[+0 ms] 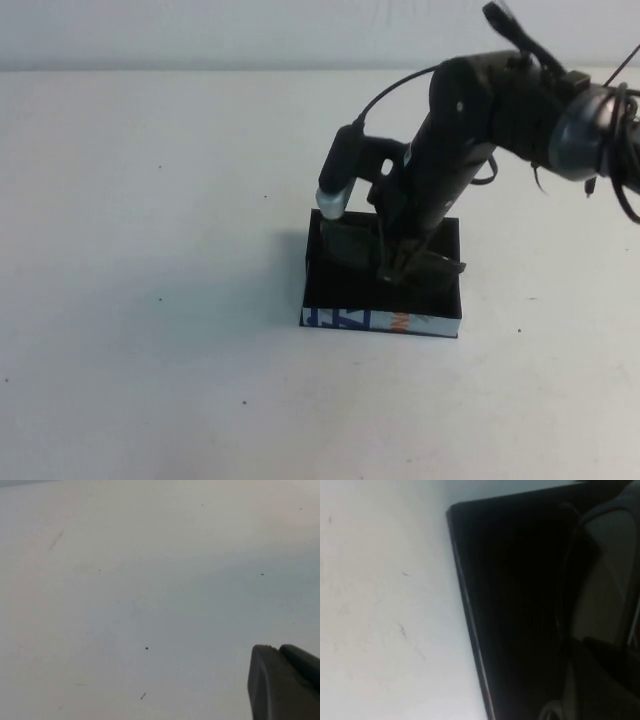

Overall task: Take glasses out of glasses case
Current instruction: Pick up the glasses from the glasses case, then place the glasses on the table

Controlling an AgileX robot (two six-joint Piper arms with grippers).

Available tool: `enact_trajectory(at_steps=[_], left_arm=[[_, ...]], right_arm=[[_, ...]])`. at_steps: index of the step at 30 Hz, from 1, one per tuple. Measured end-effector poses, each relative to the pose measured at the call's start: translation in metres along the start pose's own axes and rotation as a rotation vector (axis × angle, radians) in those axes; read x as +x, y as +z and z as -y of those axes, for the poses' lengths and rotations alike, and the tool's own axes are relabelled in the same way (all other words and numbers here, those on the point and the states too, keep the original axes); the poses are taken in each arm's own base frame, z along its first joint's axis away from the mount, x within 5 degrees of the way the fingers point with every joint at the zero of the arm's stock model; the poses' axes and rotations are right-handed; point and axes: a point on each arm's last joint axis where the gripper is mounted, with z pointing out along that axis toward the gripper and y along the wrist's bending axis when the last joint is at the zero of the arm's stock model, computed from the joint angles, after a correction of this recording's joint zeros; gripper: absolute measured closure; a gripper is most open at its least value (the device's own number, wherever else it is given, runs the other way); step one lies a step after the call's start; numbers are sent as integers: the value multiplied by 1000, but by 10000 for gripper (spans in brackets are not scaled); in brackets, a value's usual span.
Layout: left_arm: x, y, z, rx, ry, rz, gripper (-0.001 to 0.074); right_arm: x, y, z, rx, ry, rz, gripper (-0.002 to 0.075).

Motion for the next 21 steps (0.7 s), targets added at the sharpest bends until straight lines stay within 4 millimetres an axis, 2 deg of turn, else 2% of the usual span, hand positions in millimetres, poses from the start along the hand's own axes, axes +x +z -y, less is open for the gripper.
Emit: enact_trajectory(at_steps=[4, 8, 12, 14, 17, 21], left_arm=[[0, 0, 0, 0, 0, 0, 739], [0, 0, 0, 0, 0, 0, 739], [0, 0, 0, 0, 0, 0, 739], [0, 0, 0, 0, 0, 0, 739], [0, 0, 0, 0, 0, 0, 739], [0, 0, 0, 0, 0, 0, 739]], right_arm=[[6, -44, 0, 7, 190, 0, 682], [30, -73, 11, -34, 508, 22, 682], [69, -82, 17, -94, 781, 25, 682], [98, -83, 15, -96, 903, -17, 682], [138, -82, 3, -45, 1056, -26, 682], [168, -77, -21, 67, 1157, 58, 682]])
